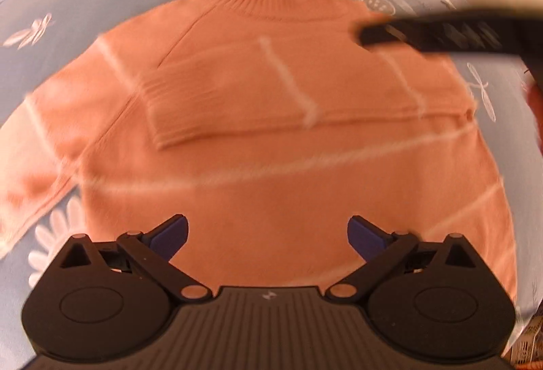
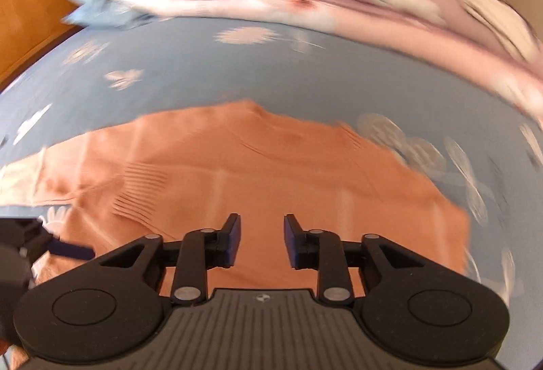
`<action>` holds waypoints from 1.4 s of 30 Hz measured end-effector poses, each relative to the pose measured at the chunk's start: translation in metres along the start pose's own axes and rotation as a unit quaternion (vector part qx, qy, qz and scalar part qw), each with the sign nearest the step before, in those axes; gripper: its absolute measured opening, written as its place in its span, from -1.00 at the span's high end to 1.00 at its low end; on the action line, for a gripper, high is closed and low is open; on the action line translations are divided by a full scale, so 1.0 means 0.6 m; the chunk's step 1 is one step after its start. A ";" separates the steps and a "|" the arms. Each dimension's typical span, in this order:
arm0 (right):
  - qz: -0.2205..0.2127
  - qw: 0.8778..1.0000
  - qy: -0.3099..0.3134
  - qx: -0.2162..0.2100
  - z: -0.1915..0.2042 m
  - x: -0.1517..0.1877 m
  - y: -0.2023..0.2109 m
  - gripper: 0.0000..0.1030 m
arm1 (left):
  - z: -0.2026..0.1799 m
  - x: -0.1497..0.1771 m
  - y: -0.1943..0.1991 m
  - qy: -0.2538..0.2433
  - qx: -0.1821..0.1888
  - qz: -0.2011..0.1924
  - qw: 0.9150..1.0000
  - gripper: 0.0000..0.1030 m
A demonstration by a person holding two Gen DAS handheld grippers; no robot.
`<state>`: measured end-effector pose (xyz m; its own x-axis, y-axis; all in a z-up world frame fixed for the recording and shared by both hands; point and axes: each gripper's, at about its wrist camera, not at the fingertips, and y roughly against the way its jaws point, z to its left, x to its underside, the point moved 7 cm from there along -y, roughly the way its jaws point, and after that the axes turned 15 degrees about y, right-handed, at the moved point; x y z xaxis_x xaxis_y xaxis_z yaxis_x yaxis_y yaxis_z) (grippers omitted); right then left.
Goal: Fold clothes
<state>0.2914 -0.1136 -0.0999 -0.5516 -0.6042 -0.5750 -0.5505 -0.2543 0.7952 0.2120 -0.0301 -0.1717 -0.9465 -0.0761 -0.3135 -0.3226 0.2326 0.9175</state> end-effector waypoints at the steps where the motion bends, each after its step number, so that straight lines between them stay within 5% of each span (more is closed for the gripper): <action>1: 0.000 0.999 0.049 -0.016 0.019 -0.024 -0.021 0.18 | 0.011 0.006 0.001 0.000 0.005 0.006 1.000 -0.93; 4: 0.015 0.980 0.180 -0.081 0.063 -0.083 -0.077 0.23 | 0.032 0.013 0.005 0.003 0.032 0.008 0.999 -0.93; 10: 0.099 0.925 0.313 -0.192 0.081 -0.138 -0.155 0.26 | 0.058 0.012 0.000 0.019 0.070 0.020 0.997 -0.93; 15: 0.173 0.876 0.391 -0.222 0.094 -0.137 -0.207 0.29 | 0.067 0.013 0.001 0.023 0.098 0.025 0.995 -0.94; 18: 0.200 0.859 0.410 -0.234 0.102 -0.130 -0.224 0.70 | 0.066 0.011 -0.002 0.012 0.107 0.029 0.994 -0.94; 21: 0.197 0.861 0.404 -0.238 0.102 -0.136 -0.220 0.86 | 0.065 0.011 -0.001 0.007 0.108 0.031 0.994 -0.95; 25: 0.156 0.897 0.339 -0.235 0.090 -0.157 -0.217 0.98 | 0.062 0.010 0.000 0.004 0.108 0.031 0.994 -0.95; 29: 0.155 0.909 0.331 -0.202 0.098 -0.152 -0.229 0.97 | 0.059 0.010 0.002 0.001 0.108 0.032 0.994 -0.95; 32: 0.110 0.931 0.275 -0.215 0.104 -0.177 -0.186 0.89 | 0.057 0.010 0.004 -0.001 0.107 0.032 0.994 -0.95; 34: 0.093 0.935 0.265 -0.217 0.117 -0.173 -0.168 0.68 | 0.055 0.009 0.005 -0.003 0.107 0.032 0.994 -0.95; 37: 0.142 0.938 0.250 -0.191 0.140 -0.136 -0.204 0.65 | 0.056 0.005 0.013 0.004 0.105 0.025 0.994 -0.95; 42: 0.110 0.972 0.147 -0.148 0.145 -0.138 -0.143 0.56 | 0.070 -0.005 0.043 0.021 0.092 0.005 0.995 -0.95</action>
<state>0.3297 0.0238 -0.1374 -0.4082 -0.8477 -0.3387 -0.2105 -0.2737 0.9385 0.2067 0.0170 -0.1573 -0.9504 -0.1114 -0.2902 -0.3101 0.4077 0.8588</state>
